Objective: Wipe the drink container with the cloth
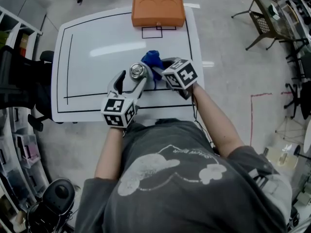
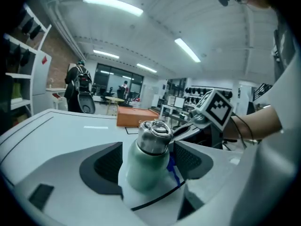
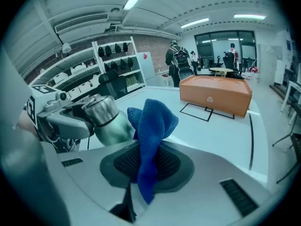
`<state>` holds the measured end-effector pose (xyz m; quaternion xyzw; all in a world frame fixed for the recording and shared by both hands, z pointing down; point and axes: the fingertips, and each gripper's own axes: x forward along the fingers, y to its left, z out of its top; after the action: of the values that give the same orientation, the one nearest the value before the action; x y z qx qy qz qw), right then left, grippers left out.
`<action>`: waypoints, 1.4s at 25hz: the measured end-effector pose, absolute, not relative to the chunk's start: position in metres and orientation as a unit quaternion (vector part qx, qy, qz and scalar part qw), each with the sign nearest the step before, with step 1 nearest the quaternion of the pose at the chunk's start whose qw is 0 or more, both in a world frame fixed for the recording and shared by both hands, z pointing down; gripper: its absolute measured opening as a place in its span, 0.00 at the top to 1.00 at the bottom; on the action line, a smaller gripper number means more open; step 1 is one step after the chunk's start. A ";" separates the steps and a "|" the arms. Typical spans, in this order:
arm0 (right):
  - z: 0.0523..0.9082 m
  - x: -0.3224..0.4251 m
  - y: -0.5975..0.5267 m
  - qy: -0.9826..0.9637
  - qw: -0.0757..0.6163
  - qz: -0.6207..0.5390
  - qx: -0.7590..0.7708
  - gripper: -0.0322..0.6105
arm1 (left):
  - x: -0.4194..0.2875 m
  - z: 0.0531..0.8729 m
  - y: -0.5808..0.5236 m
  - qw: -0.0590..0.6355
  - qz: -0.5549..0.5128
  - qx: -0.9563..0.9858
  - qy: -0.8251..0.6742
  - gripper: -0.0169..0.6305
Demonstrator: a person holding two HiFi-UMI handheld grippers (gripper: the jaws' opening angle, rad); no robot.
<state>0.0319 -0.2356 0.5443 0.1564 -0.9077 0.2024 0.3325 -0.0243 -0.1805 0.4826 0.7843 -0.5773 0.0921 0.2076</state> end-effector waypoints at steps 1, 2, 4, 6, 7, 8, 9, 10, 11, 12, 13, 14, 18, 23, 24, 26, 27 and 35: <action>0.540 0.036 -0.235 -0.909 0.331 0.198 0.156 0.85 | -0.023 0.483 -0.183 0.206 0.101 0.769 -0.597 0.47; 0.536 0.039 -0.234 -0.911 0.330 0.193 0.156 0.85 | -0.023 0.485 -0.185 0.203 0.111 0.753 -0.616 0.47; 0.530 0.047 -0.233 -0.912 0.328 0.186 0.161 0.85 | -0.023 0.487 -0.191 0.200 0.125 0.723 -0.649 0.47; 0.523 0.055 -0.233 -0.914 0.323 0.181 0.167 0.85 | -0.023 0.488 -0.195 0.199 0.131 0.702 -0.671 0.47; 0.519 0.058 -0.232 -0.915 0.319 0.178 0.170 0.85 | -0.022 0.488 -0.195 0.198 0.133 0.697 -0.676 0.48; 0.516 0.060 -0.232 -0.917 0.315 0.176 0.171 0.85 | -0.021 0.488 -0.196 0.196 0.135 0.696 -0.678 0.48; 0.513 0.063 -0.231 -0.919 0.312 0.173 0.171 0.85 | -0.020 0.488 -0.196 0.192 0.137 0.698 -0.676 0.50; 0.509 0.065 -0.230 -0.920 0.309 0.170 0.169 0.85 | -0.019 0.488 -0.195 0.189 0.139 0.702 -0.673 0.50; 0.505 0.067 -0.230 -0.922 0.306 0.168 0.165 0.85 | -0.018 0.488 -0.195 0.185 0.141 0.708 -0.667 0.50; 0.501 0.069 -0.230 -0.925 0.304 0.166 0.159 0.85 | -0.018 0.489 -0.194 0.182 0.143 0.716 -0.658 0.50; 0.498 0.069 -0.229 -0.927 0.301 0.165 0.151 0.85 | -0.017 0.489 -0.193 0.179 0.146 0.726 -0.648 0.51; 0.494 0.069 -0.228 -0.929 0.299 0.163 0.143 0.85 | -0.016 0.489 -0.193 0.177 0.149 0.737 -0.636 0.51; 0.484 0.062 -0.227 -0.935 0.305 0.143 0.112 0.85 | -0.015 0.489 -0.190 0.162 0.162 0.787 -0.573 0.51; 0.475 0.042 -0.223 -0.938 0.312 0.132 0.071 0.85 | -0.014 0.493 -0.186 0.143 0.202 0.855 -0.455 0.51; 0.474 0.037 -0.222 -0.939 0.313 0.131 0.061 0.85 | -0.015 0.493 -0.186 0.139 0.211 0.867 -0.430 0.51; 0.472 0.025 -0.220 -0.940 0.314 0.128 0.041 0.85 | -0.016 0.493 -0.185 0.130 0.226 0.887 -0.380 0.51; 0.471 0.019 -0.218 -0.941 0.313 0.127 0.030 0.85 | -0.016 0.493 -0.184 0.124 0.232 0.897 -0.355 0.51; 0.497 -0.010 -0.203 -0.911 0.395 0.104 -0.050 0.86 | -0.016 0.494 -0.179 0.081 0.279 0.940 -0.178 0.51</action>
<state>-0.0095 -0.2034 0.4972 -0.0502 -0.9114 0.1036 0.3951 -0.0155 -0.1789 0.4939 0.9401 -0.1781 0.2791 0.0813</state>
